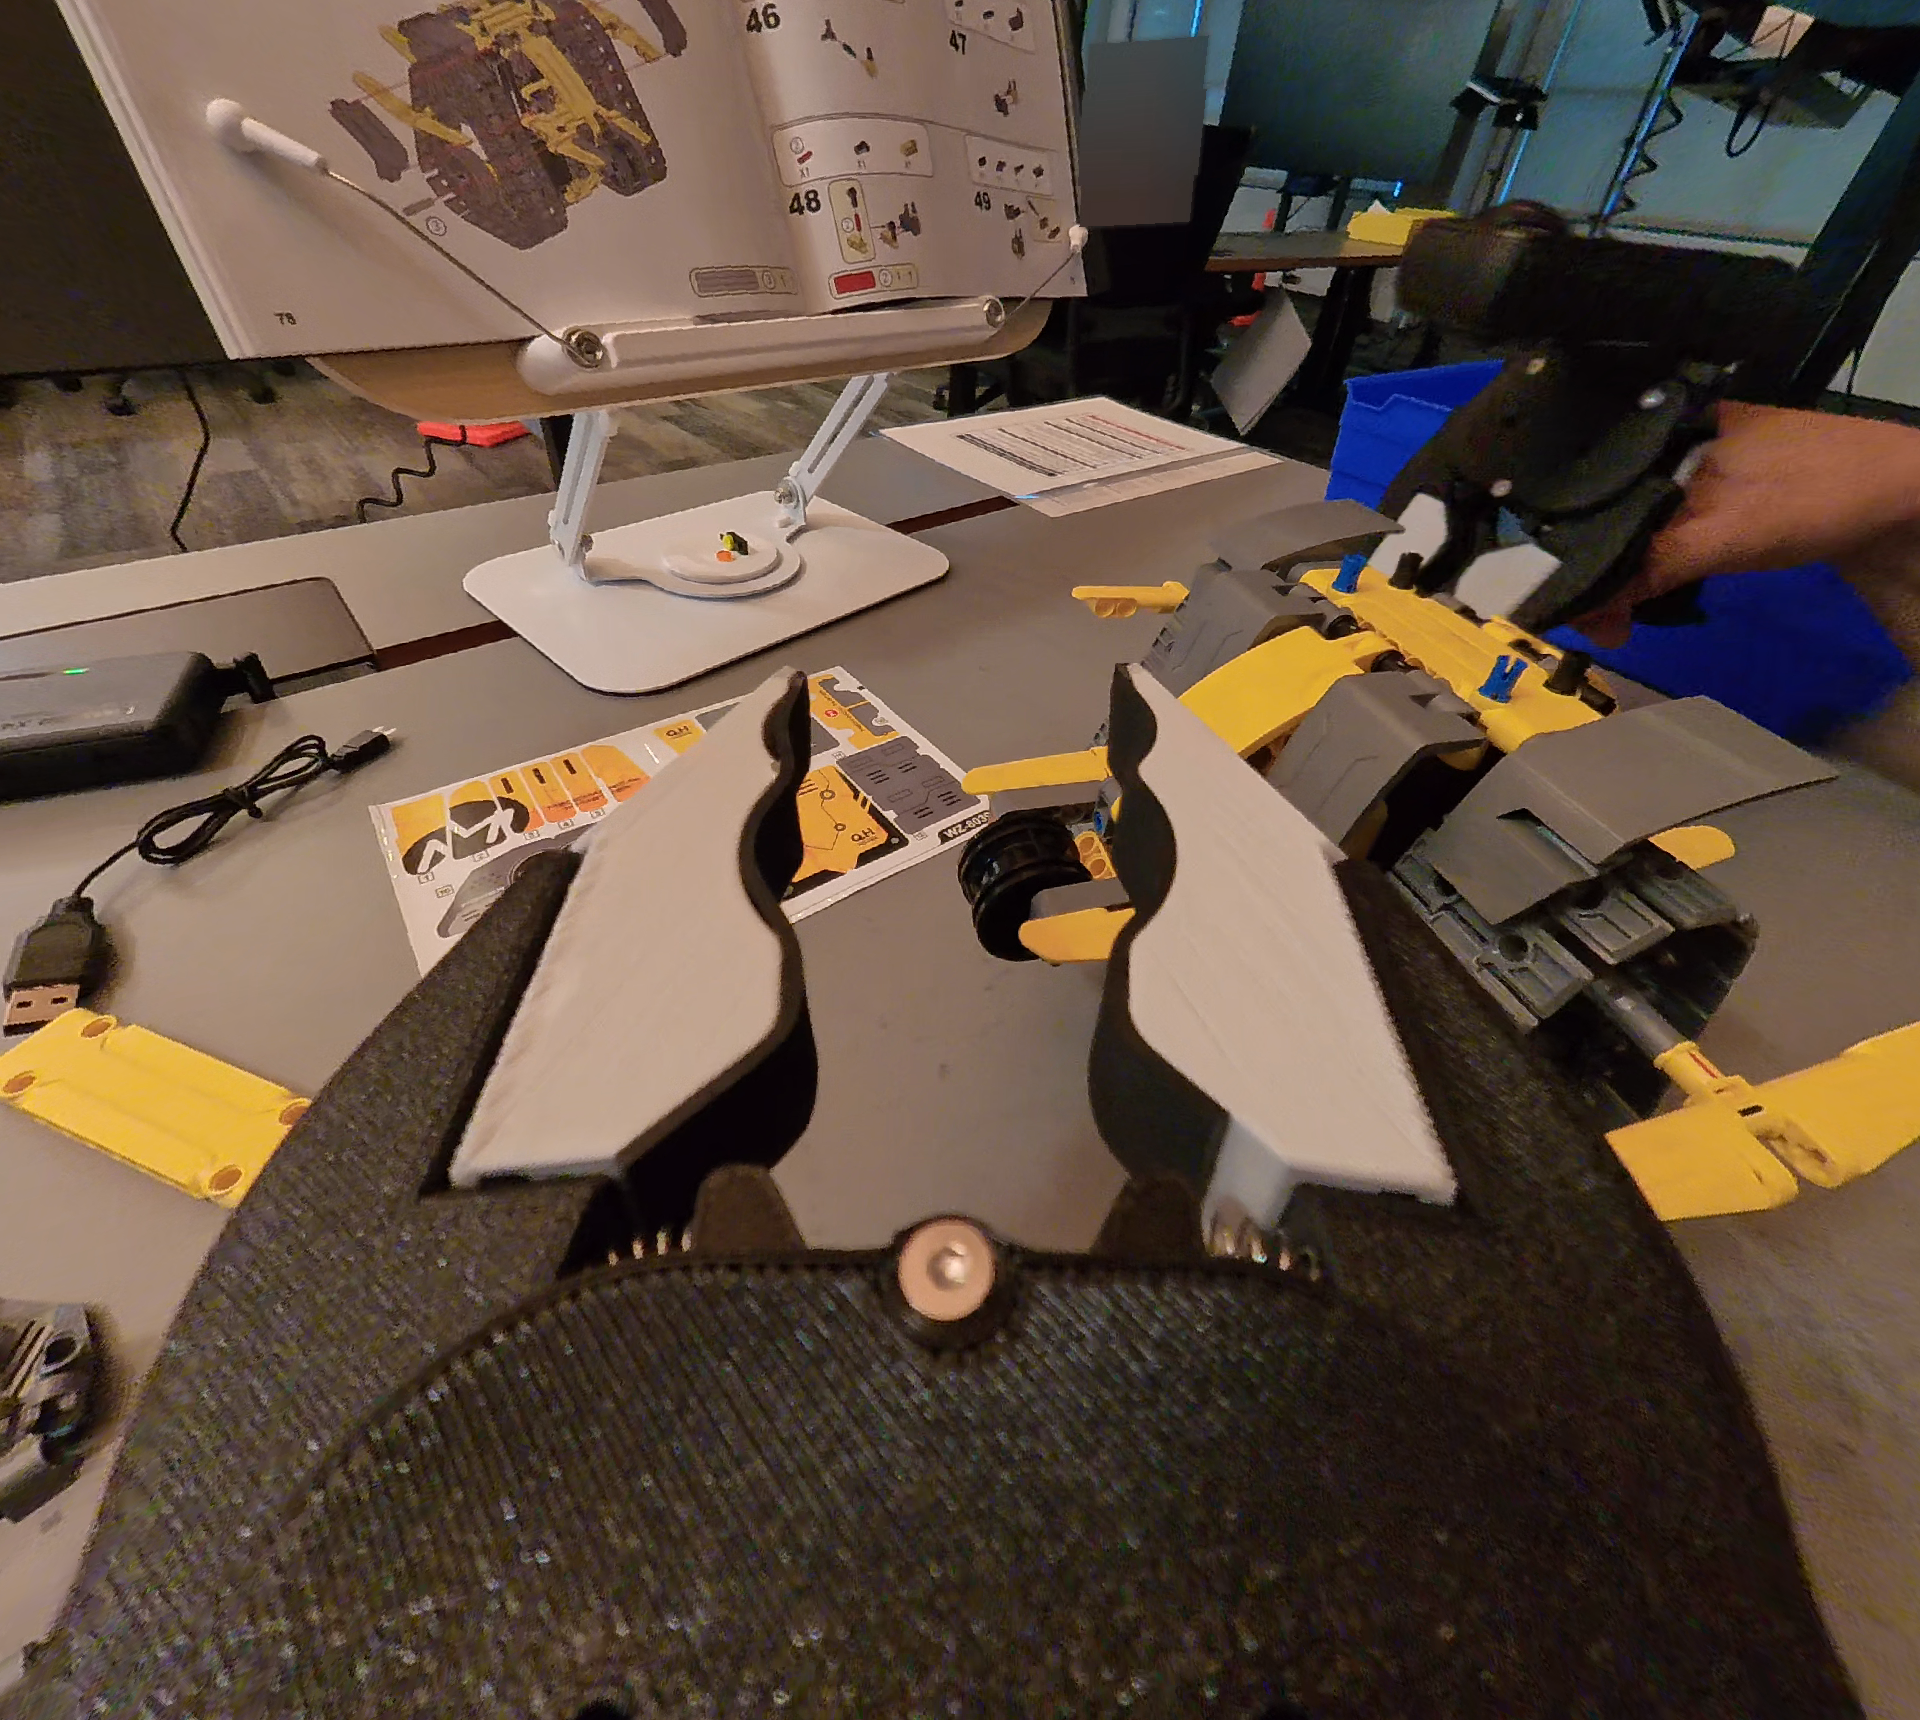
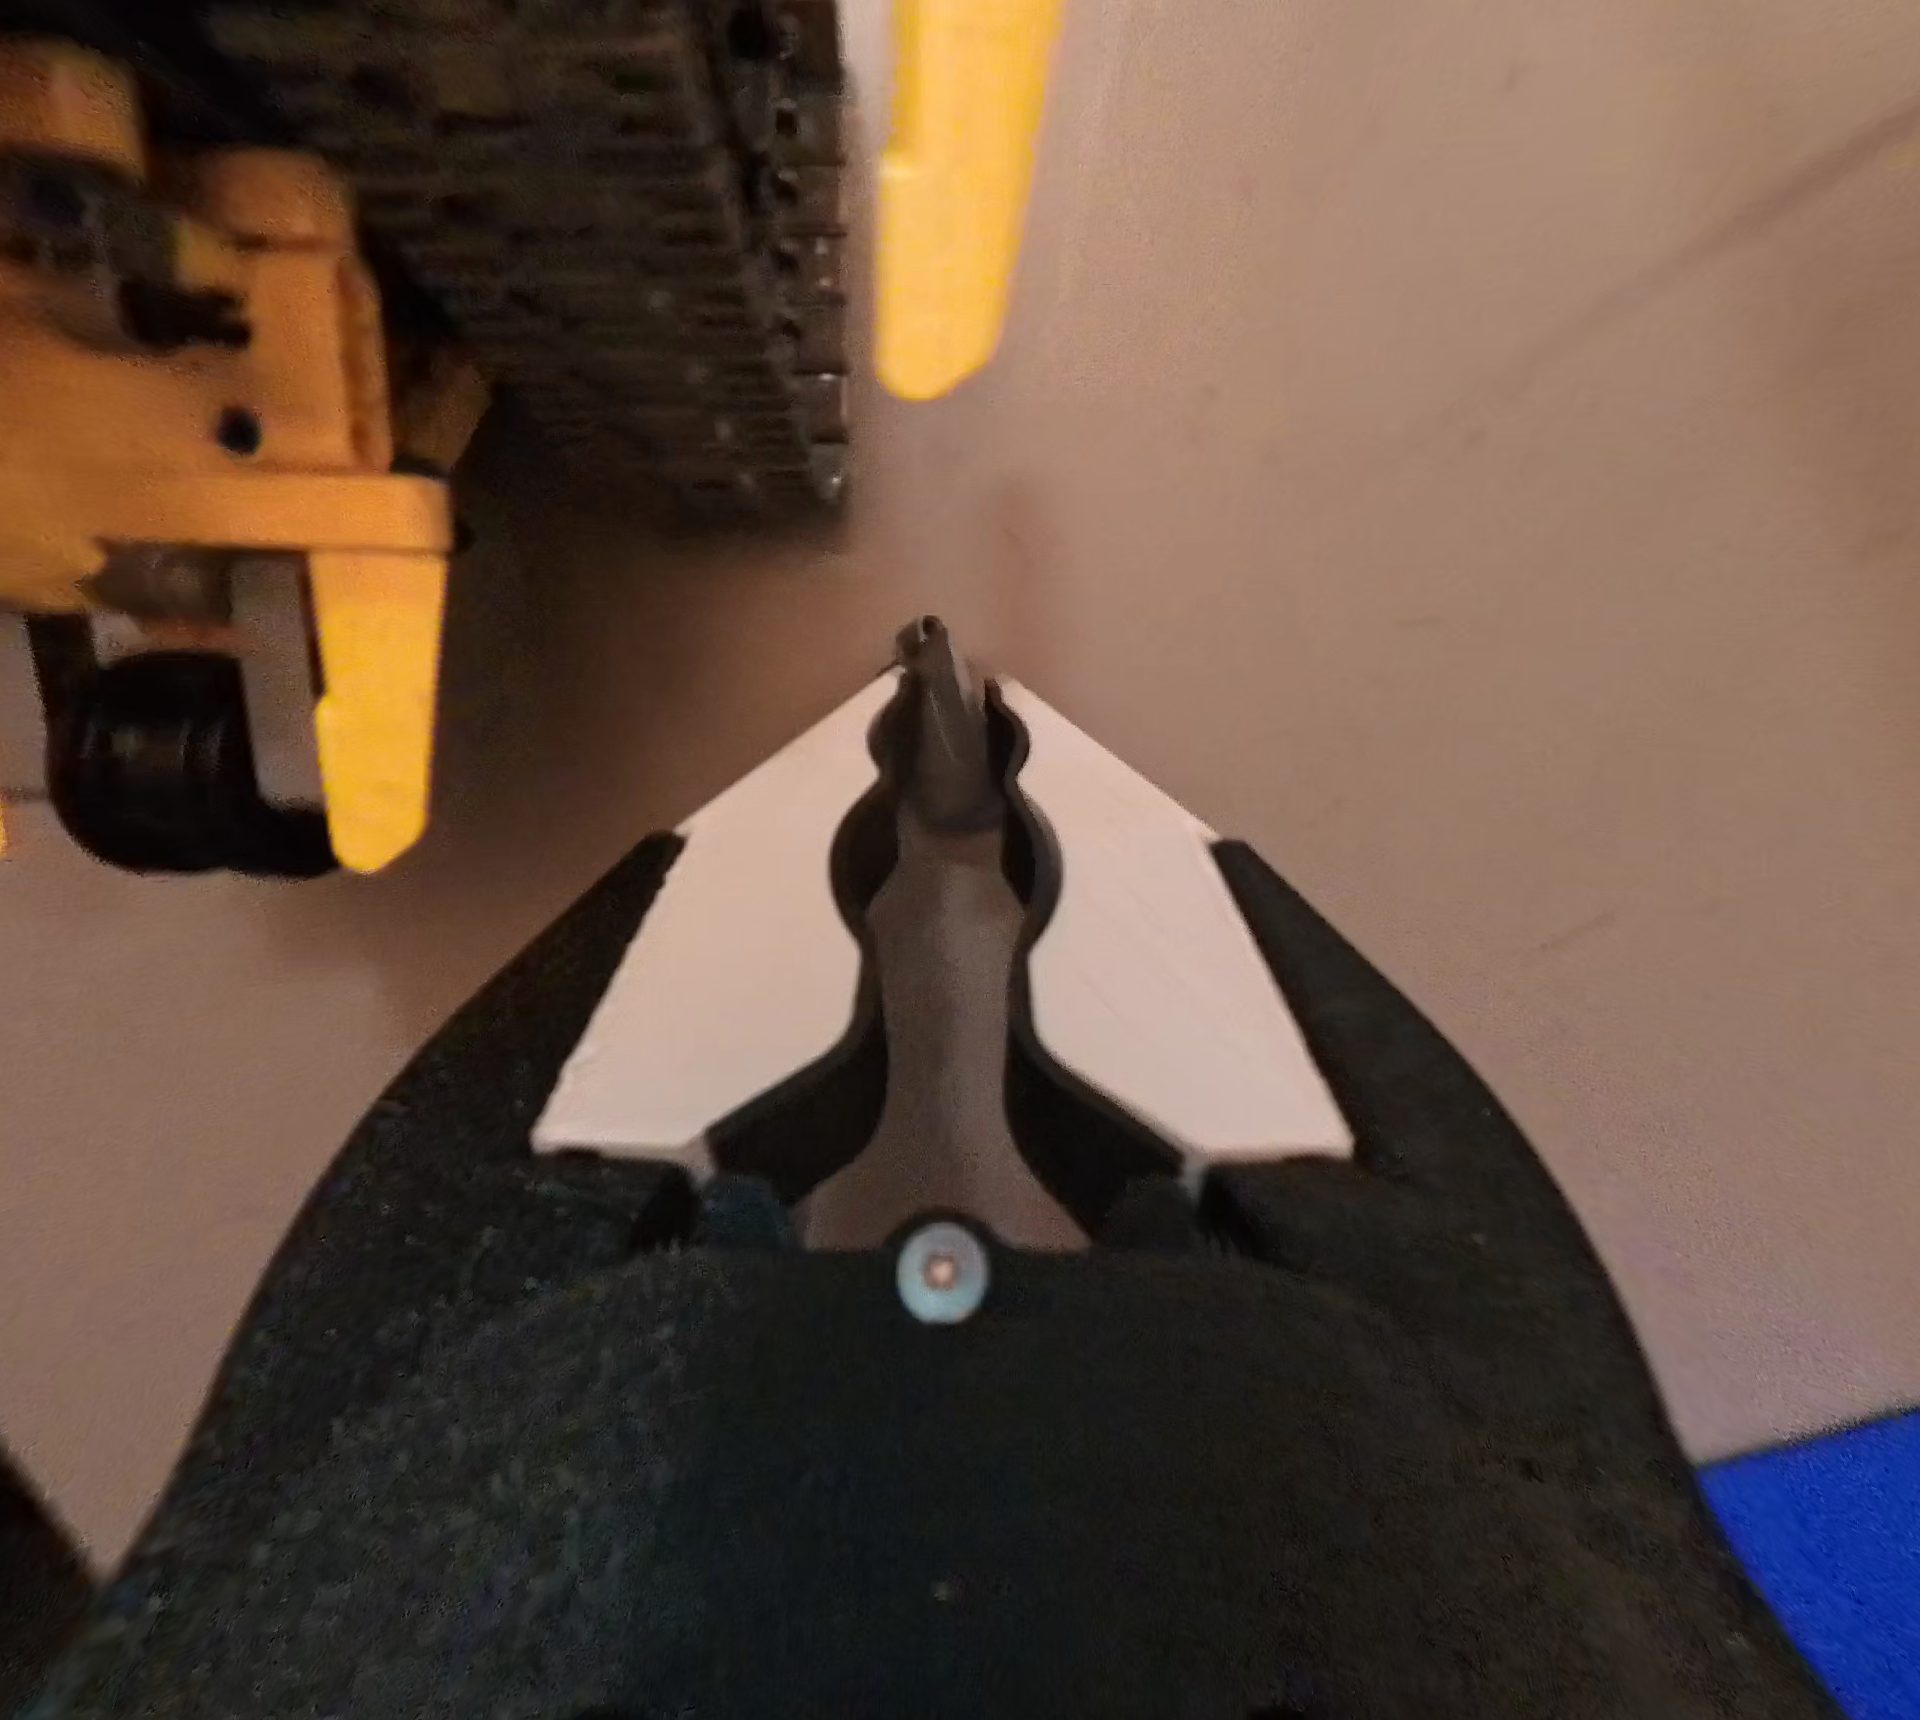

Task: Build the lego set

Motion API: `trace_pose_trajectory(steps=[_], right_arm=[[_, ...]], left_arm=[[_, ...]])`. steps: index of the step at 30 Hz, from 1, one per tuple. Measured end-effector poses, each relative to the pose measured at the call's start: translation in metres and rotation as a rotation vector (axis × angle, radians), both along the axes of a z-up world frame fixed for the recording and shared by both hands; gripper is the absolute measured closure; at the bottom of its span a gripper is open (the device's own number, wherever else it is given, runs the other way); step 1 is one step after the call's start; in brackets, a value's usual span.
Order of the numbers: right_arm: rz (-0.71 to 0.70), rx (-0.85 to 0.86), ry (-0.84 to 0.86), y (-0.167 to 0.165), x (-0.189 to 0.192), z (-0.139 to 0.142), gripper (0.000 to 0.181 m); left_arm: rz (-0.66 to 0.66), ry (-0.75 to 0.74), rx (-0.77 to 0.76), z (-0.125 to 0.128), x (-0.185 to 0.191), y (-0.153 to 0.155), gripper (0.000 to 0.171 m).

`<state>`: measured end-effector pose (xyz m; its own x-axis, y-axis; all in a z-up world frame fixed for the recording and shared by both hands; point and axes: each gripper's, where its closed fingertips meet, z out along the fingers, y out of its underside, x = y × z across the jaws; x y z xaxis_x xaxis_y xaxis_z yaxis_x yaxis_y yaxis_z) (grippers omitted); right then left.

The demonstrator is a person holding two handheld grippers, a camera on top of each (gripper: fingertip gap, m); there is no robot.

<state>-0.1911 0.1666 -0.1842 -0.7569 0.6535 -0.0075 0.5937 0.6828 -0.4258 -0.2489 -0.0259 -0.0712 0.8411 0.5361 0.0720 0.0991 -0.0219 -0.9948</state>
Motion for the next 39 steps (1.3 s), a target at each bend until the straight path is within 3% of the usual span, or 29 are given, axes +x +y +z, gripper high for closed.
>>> trace_pose_trajectory(steps=[7, 10, 13, 16, 20, 23, 34, 39], right_arm=[[-0.267, -0.208, -0.118, 0.011, -0.011, -0.003, 0.143], [-0.270, -0.265, -0.018, 0.015, -0.020, 0.010, 0.140], [-0.164, -0.306, 0.137, 0.011, -0.015, 0.032, 0.137], [-0.006, -0.217, 0.313, 0.008, -0.003, 0.037, 0.136], [0.167, 0.119, 0.520, 0.013, 0.001, 0.023, 0.144], [0.238, 0.248, 0.558, 0.010, 0.005, 0.016, 0.144], [0.269, 0.309, 0.547, 0.010, 0.006, 0.001, 0.153], [0.174, 0.280, 0.536, 0.017, -0.004, 0.002, 0.158]], left_arm=[[-0.006, -0.012, 0.004, -0.001, 0.000, 0.001, 0.115], [-0.007, -0.009, -0.003, -0.002, 0.000, 0.002, 0.115], [-0.002, -0.005, -0.007, -0.003, 0.000, 0.001, 0.115], [-0.006, -0.014, 0.002, -0.002, 0.000, 0.001, 0.115], [-0.017, -0.017, -0.002, -0.004, 0.002, 0.003, 0.115], [-0.010, -0.004, -0.017, -0.004, 0.001, 0.003, 0.115], [-0.006, -0.012, -0.003, -0.003, -0.001, 0.001, 0.115], [-0.007, -0.006, -0.007, -0.003, 0.000, 0.002, 0.115]])
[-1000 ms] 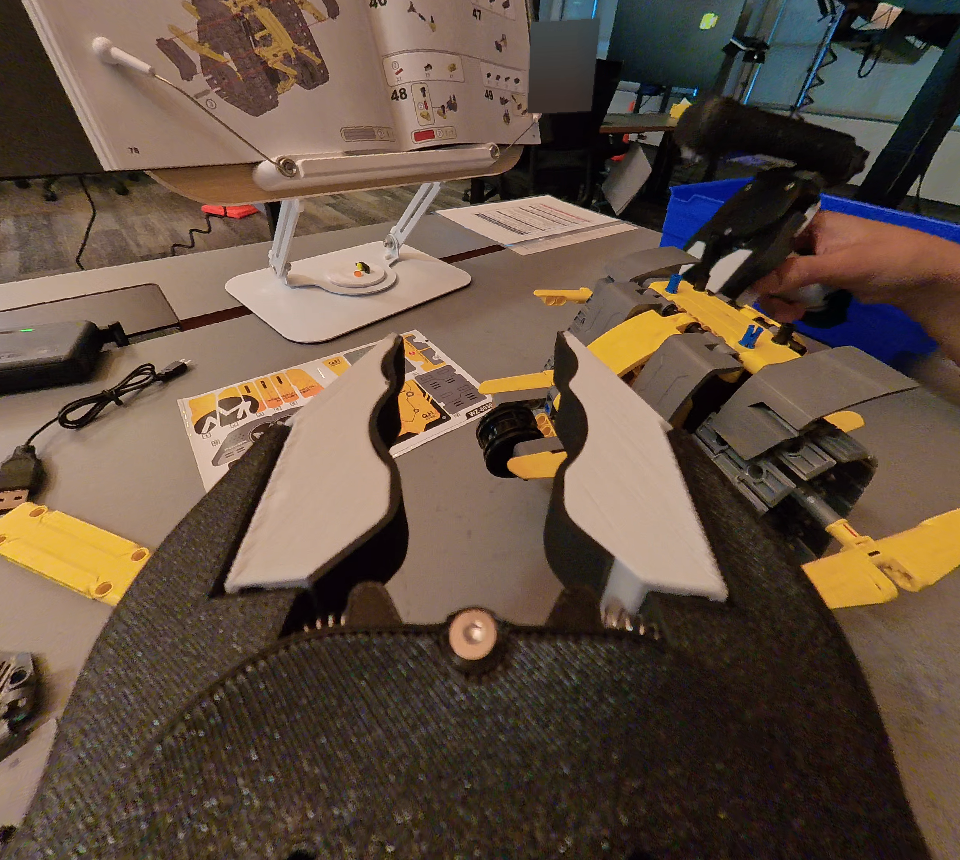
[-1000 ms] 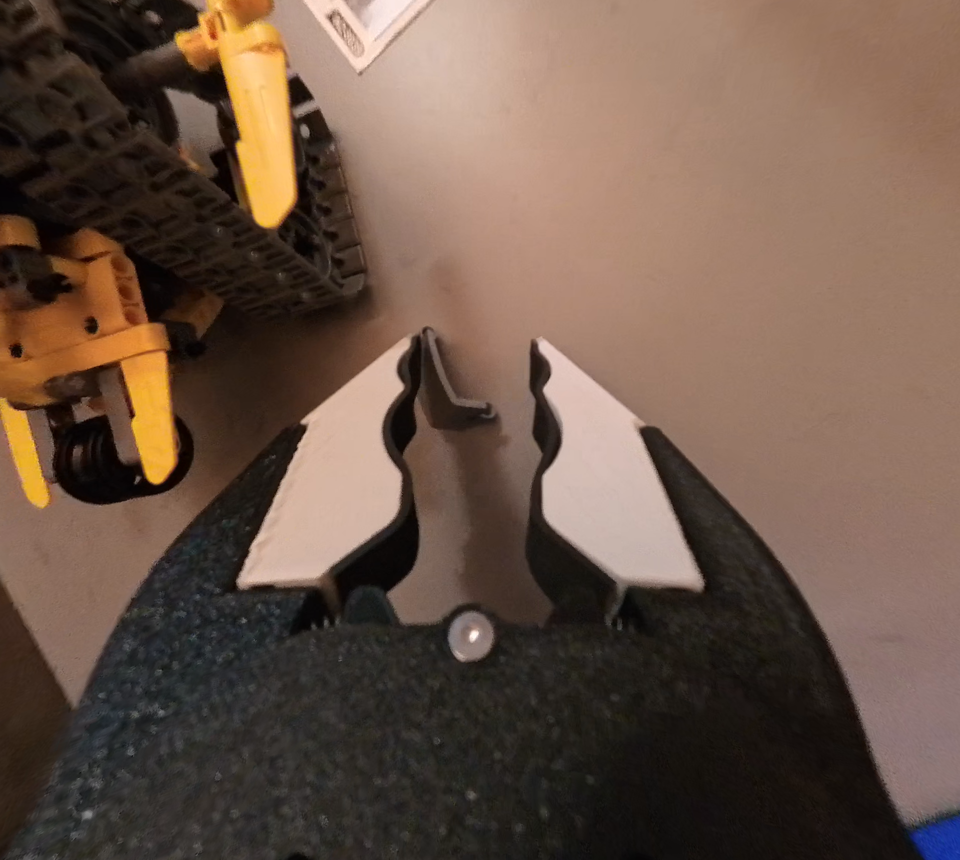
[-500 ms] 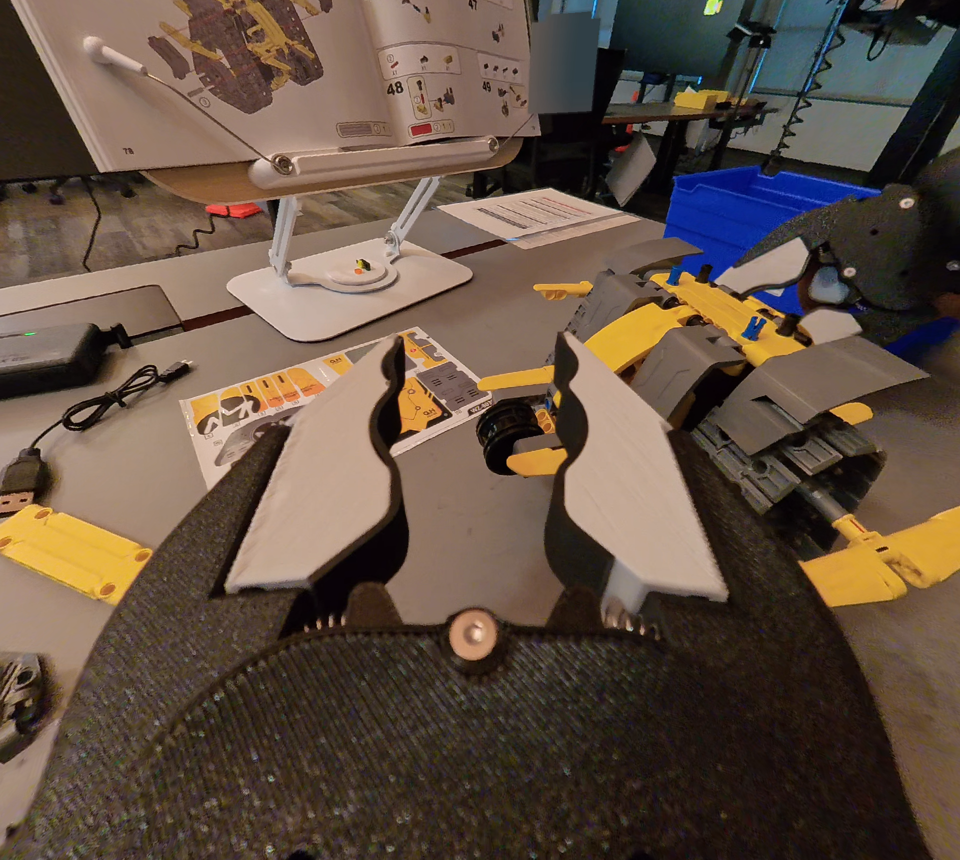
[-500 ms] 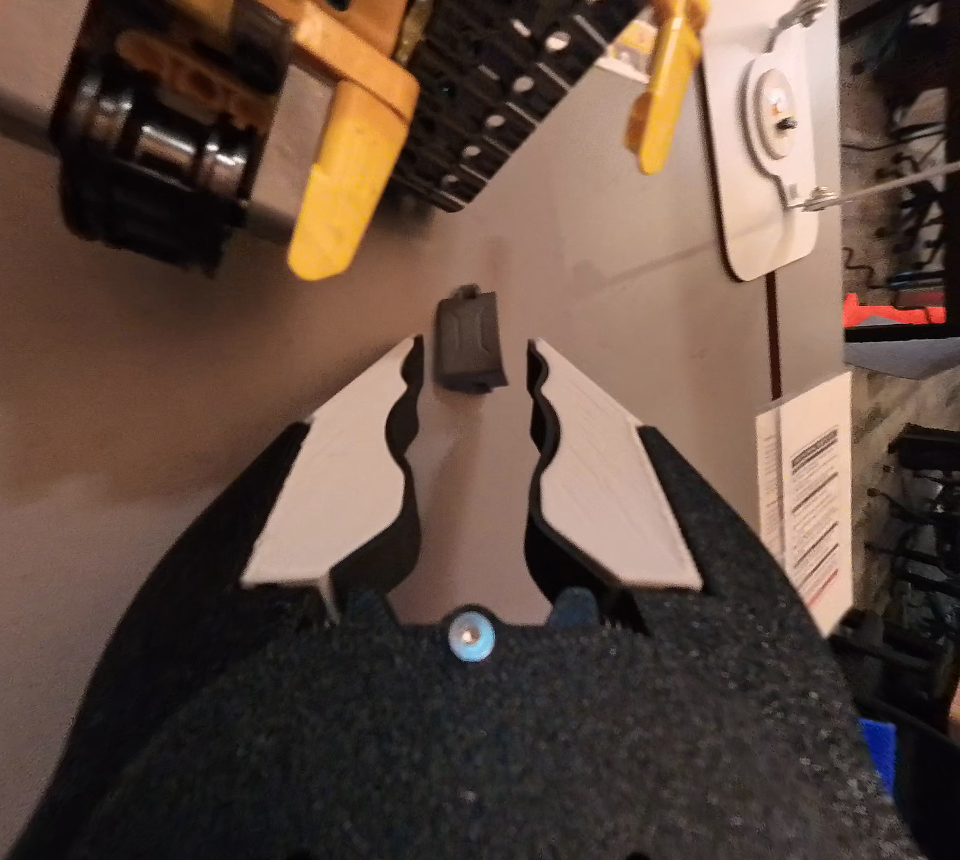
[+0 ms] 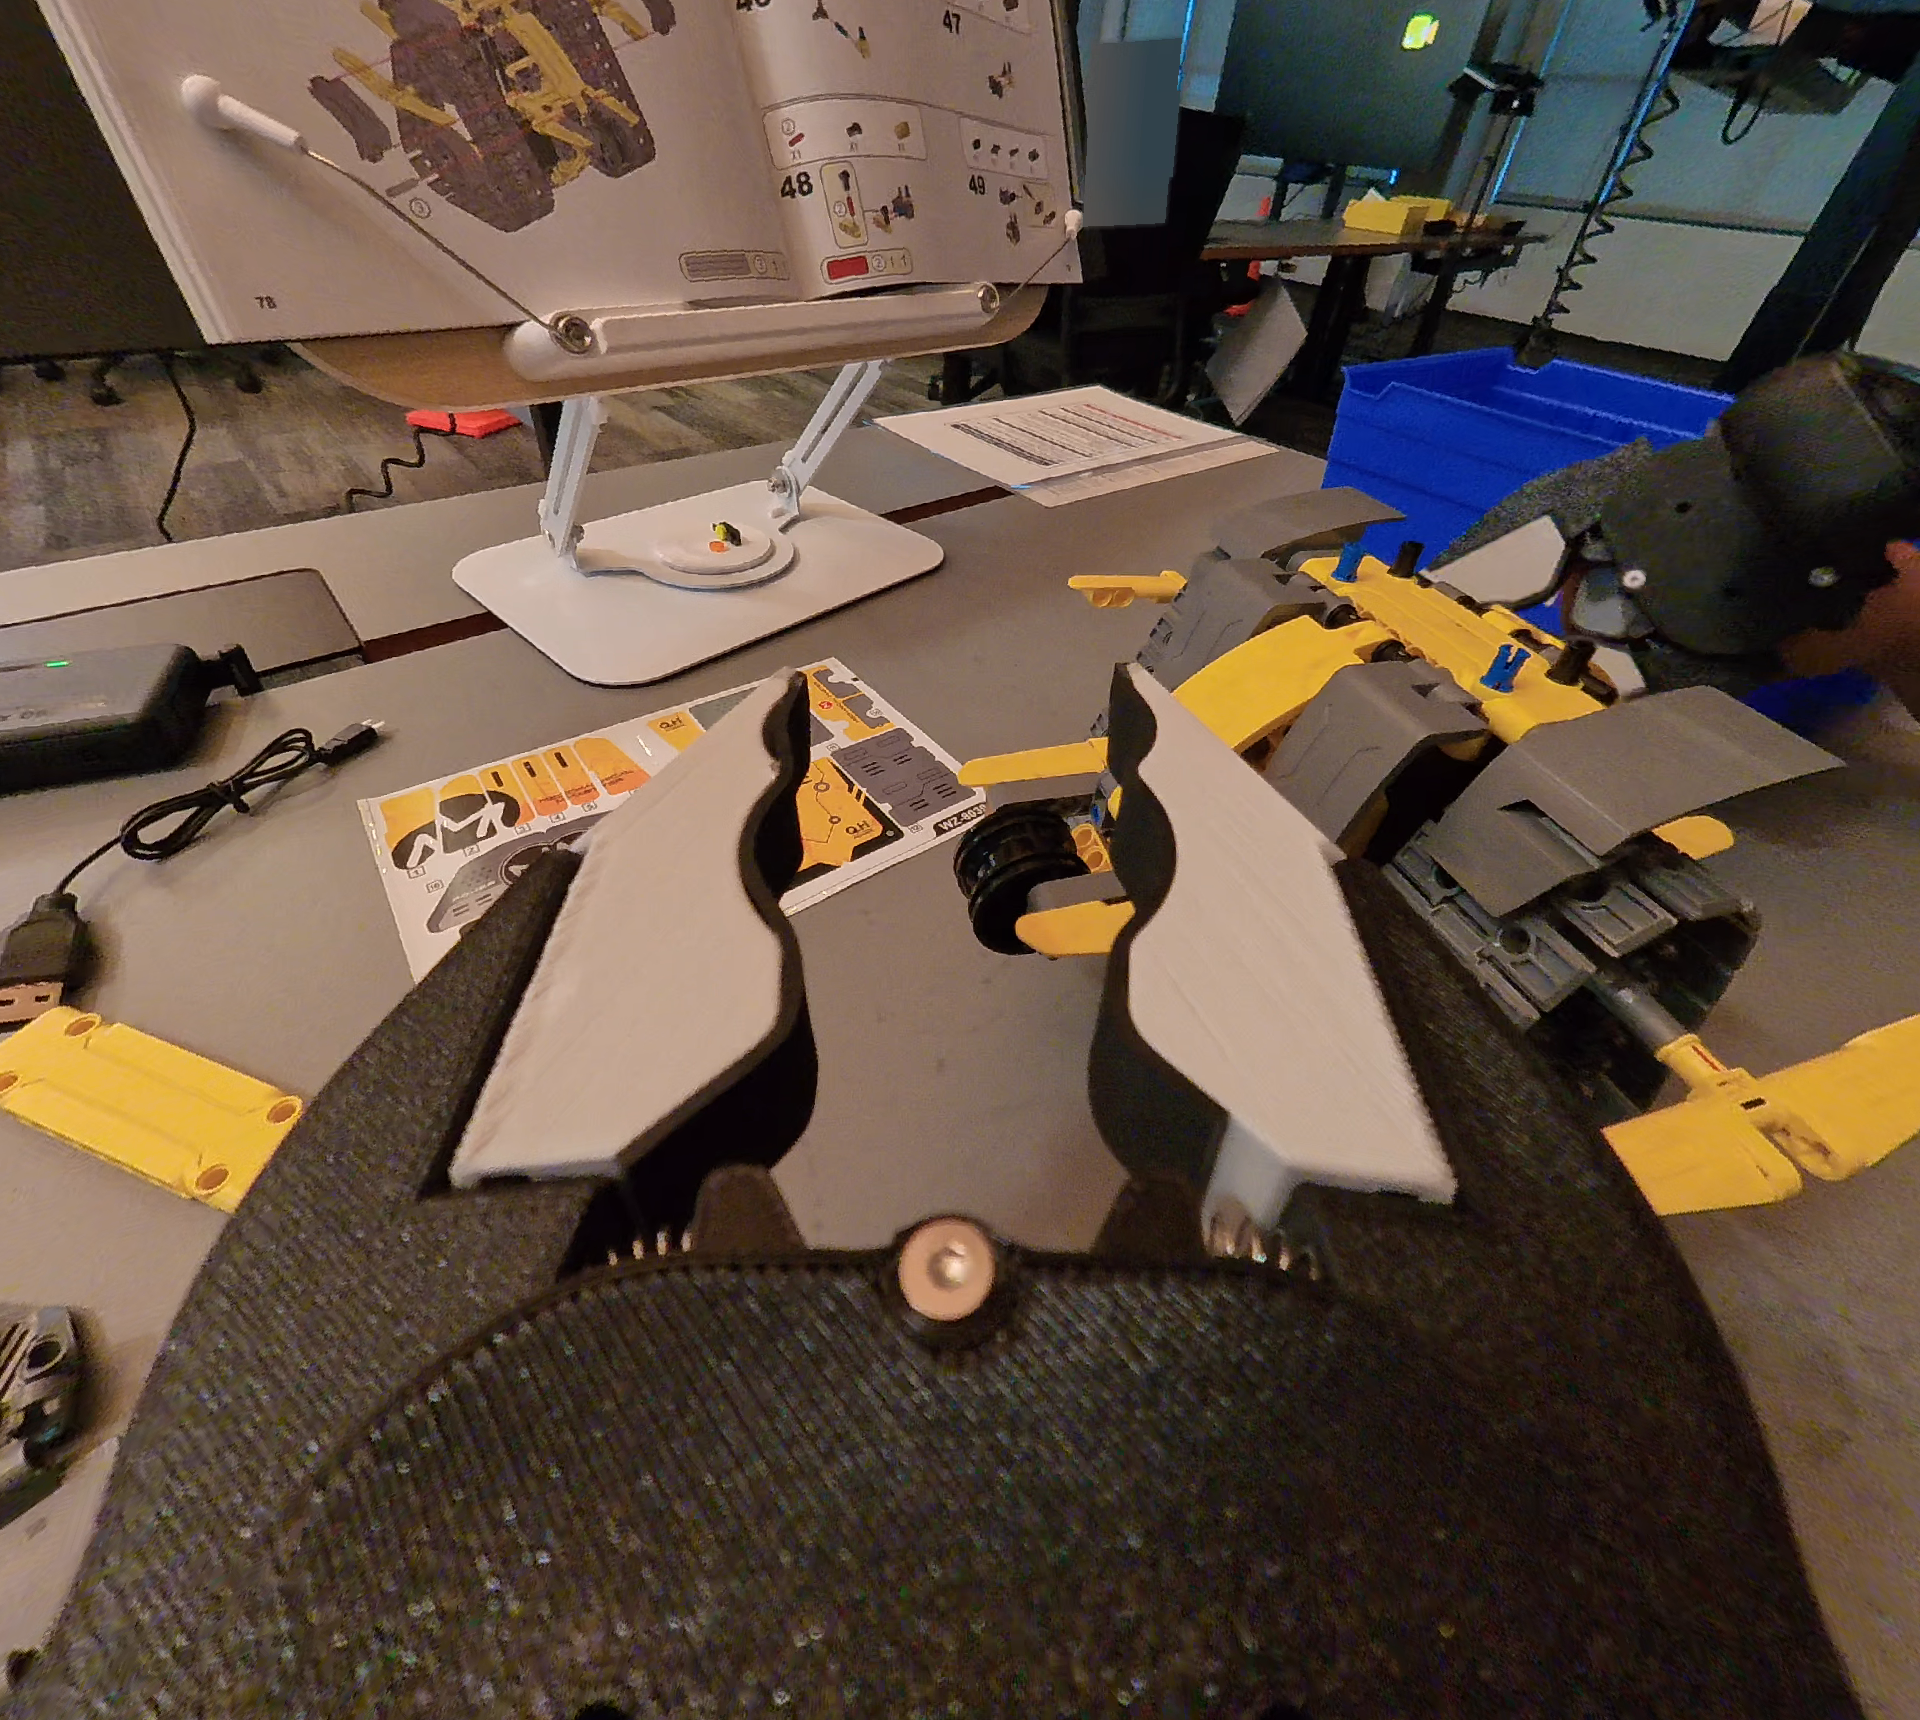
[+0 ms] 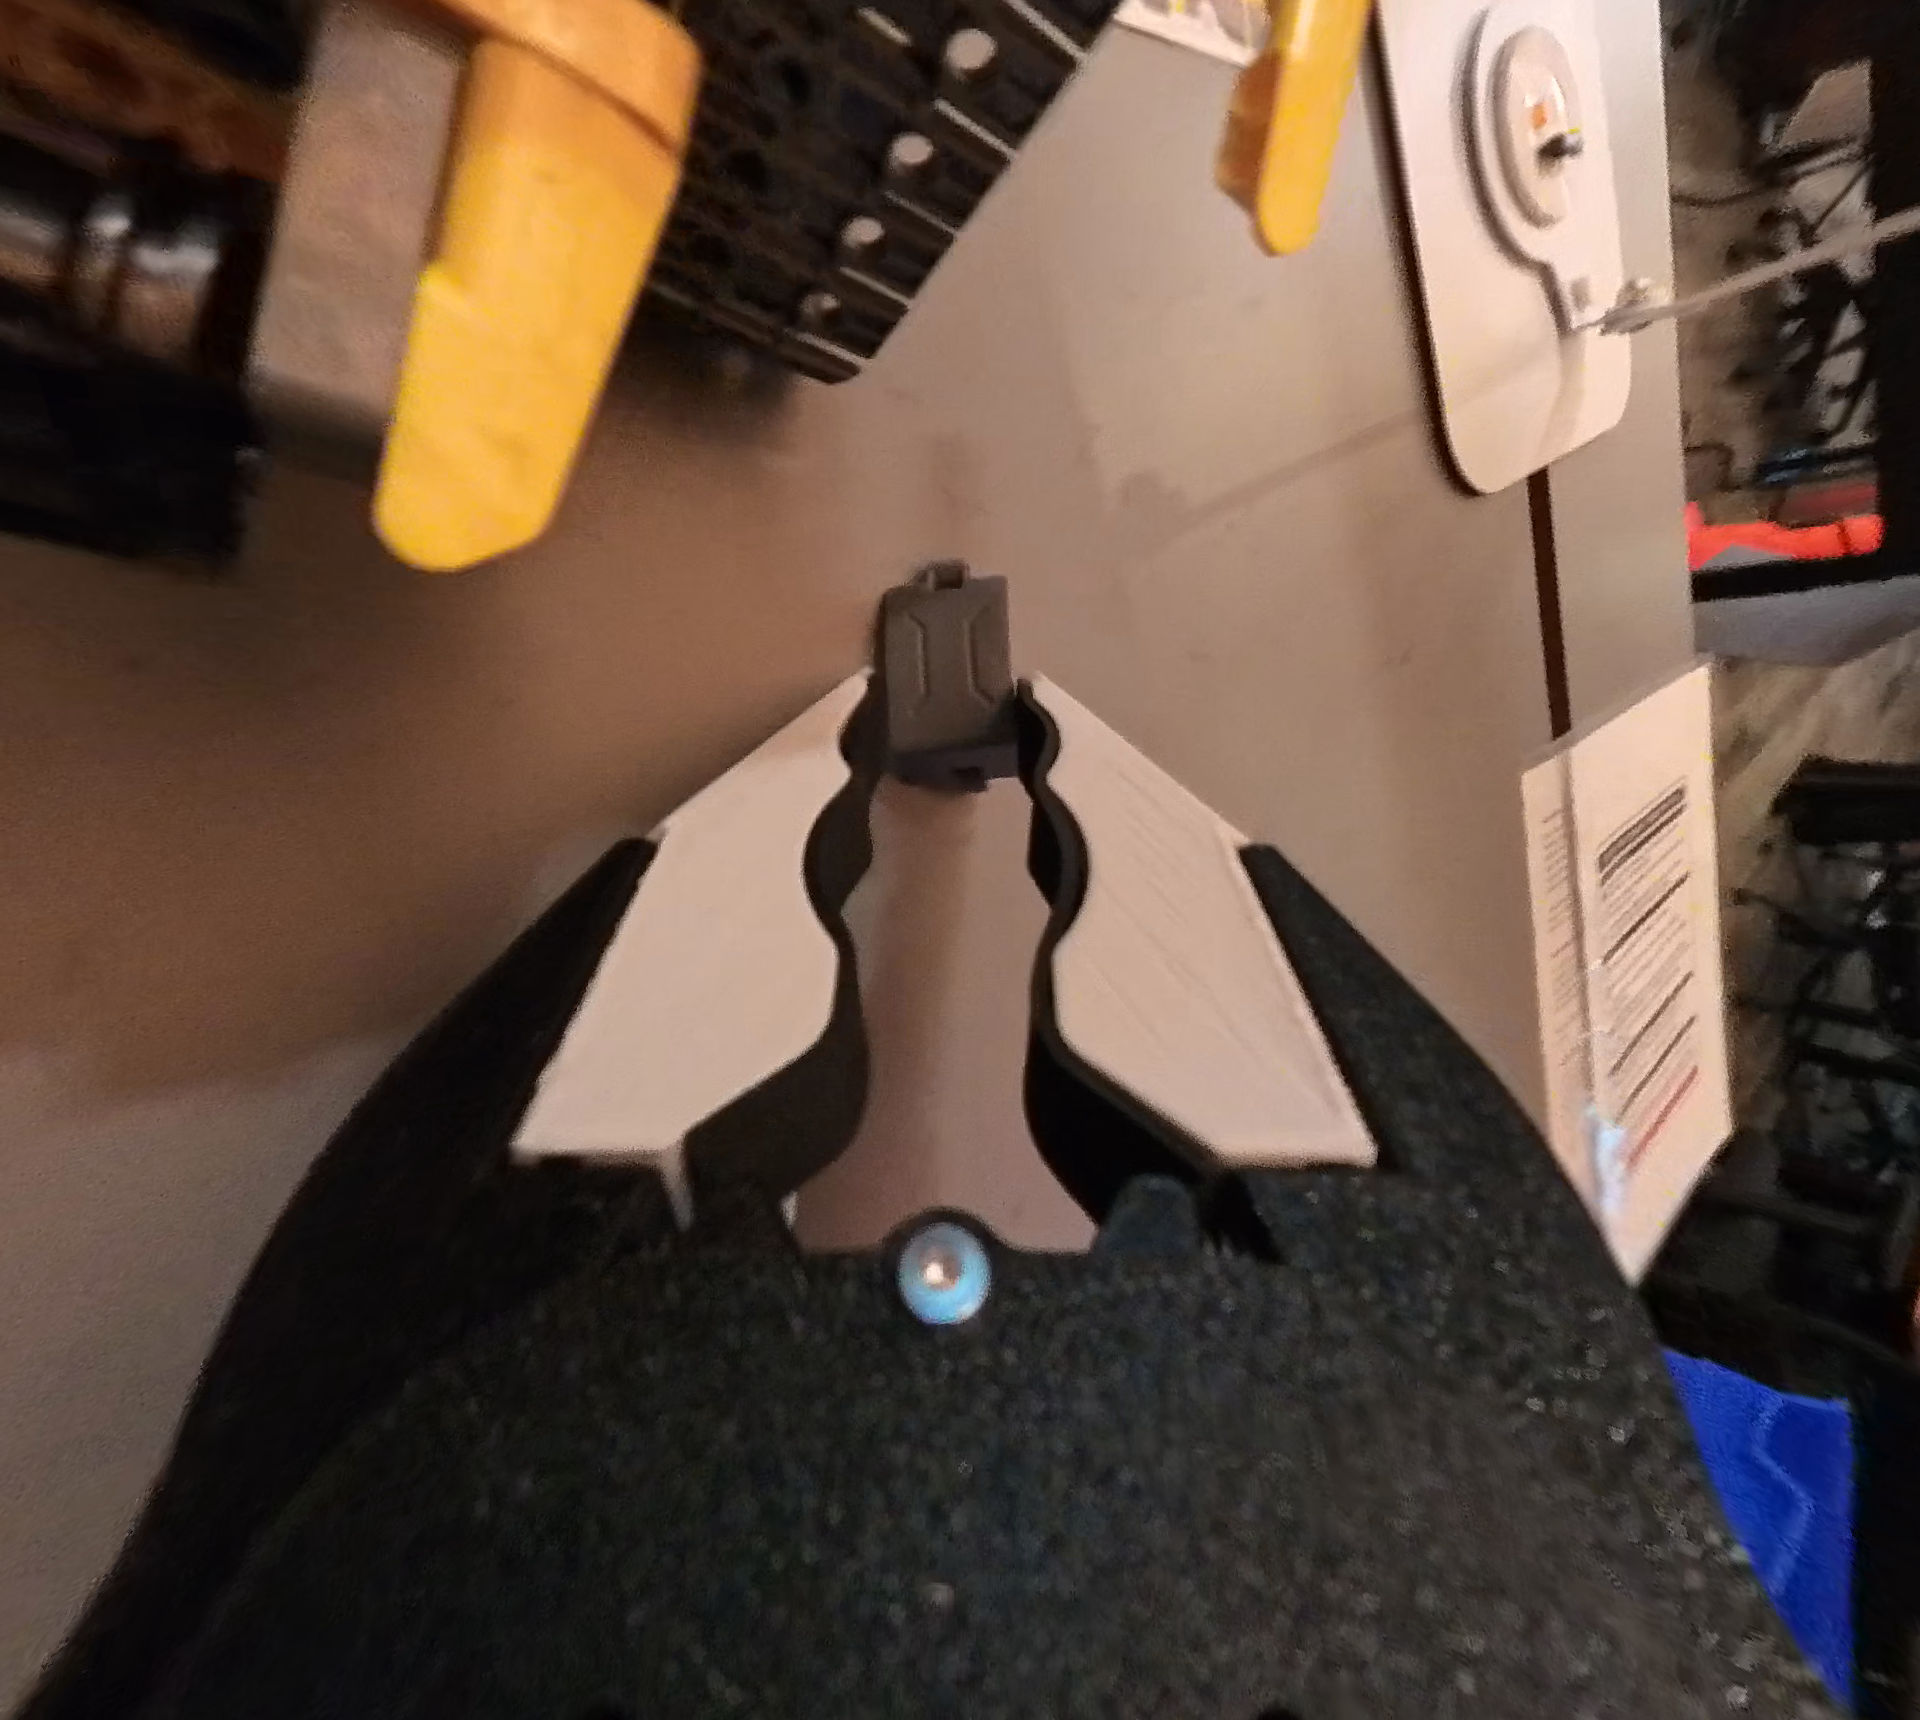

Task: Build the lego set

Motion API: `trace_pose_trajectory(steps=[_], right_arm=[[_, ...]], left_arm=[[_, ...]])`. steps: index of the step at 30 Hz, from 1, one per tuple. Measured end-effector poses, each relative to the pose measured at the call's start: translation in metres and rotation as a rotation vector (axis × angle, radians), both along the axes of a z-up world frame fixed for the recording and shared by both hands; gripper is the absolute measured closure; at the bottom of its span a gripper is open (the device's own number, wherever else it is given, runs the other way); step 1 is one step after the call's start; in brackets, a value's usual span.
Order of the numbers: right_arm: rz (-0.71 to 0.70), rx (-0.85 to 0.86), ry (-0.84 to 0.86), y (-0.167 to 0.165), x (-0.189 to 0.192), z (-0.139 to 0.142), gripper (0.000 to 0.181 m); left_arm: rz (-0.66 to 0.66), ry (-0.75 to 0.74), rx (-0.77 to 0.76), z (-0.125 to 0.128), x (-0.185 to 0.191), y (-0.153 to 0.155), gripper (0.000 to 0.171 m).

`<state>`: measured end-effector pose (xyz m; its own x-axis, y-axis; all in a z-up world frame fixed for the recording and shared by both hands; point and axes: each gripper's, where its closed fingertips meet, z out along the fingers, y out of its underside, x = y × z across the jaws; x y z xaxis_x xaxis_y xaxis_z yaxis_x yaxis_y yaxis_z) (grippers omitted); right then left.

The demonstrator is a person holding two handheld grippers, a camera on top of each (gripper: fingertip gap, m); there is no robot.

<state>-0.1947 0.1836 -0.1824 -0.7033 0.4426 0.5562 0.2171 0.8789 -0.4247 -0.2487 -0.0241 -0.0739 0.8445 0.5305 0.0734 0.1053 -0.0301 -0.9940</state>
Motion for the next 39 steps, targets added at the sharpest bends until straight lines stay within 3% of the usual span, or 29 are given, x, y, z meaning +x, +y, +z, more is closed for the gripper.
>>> trace_pose_trajectory(steps=[4, 9, 12, 18, 24, 29, 32, 34, 39], right_arm=[[-0.090, -0.190, -0.088, -0.002, -0.003, 0.006, 0.158], [-0.271, -0.551, -0.398, -0.006, 0.006, 0.013, 0.158], [-0.376, -0.570, -0.497, 0.004, 0.011, 0.003, 0.158], [-0.323, -0.494, -0.458, 0.001, 0.013, 0.000, 0.157], [-0.306, -0.493, -0.383, 0.003, 0.006, 0.010, 0.120], [-0.244, -0.835, -0.194, 0.002, -0.010, 0.078, 0.090], [-0.213, -0.920, -0.067, 0.011, -0.012, 0.100, 0.065], [-0.194, -0.916, -0.014, 0.011, -0.011, 0.103, 0.074], [-0.178, -0.809, 0.199, 0.013, -0.011, 0.107, 0.126]], left_arm=[[-0.004, 0.001, 0.003, 0.001, 0.001, 0.000, 0.115], [-0.005, 0.006, 0.001, 0.002, 0.002, 0.001, 0.115], [-0.006, -0.002, -0.003, -0.001, 0.001, 0.002, 0.115], [-0.005, -0.011, -0.019, -0.007, 0.000, 0.003, 0.115], [0.001, -0.019, -0.021, -0.009, -0.002, 0.002, 0.115], [0.001, -0.015, -0.015, -0.007, -0.002, 0.001, 0.115], [0.000, -0.012, -0.015, -0.006, -0.001, 0.001, 0.115], [0.000, -0.012, -0.015, -0.006, -0.001, 0.001, 0.115], [0.012, -0.011, -0.015, -0.006, -0.004, -0.001, 0.115]])
